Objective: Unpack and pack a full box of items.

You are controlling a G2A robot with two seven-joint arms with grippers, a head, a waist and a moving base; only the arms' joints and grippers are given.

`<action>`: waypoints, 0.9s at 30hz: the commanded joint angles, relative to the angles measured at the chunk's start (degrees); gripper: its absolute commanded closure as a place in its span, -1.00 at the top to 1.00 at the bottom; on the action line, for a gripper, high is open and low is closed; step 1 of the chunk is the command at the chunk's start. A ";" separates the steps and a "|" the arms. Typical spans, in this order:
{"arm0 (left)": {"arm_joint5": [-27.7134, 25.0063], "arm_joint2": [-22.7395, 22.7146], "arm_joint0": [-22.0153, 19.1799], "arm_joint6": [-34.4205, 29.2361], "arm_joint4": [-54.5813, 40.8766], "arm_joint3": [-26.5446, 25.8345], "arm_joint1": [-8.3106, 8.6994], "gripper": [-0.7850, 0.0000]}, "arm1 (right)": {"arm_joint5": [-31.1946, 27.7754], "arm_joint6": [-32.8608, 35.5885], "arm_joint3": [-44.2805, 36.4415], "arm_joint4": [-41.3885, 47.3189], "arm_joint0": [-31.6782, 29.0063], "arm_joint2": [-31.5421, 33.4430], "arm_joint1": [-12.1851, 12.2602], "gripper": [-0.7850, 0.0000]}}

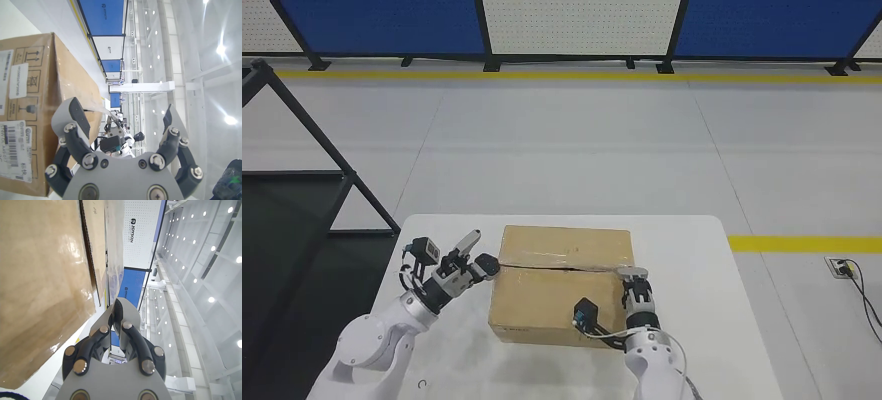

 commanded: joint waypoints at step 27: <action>6.87 4.78 -5.82 4.42 1.86 4.46 -1.25 1.00 | -1.01 -3.67 -2.47 -5.04 -3.07 1.23 -1.36 -1.00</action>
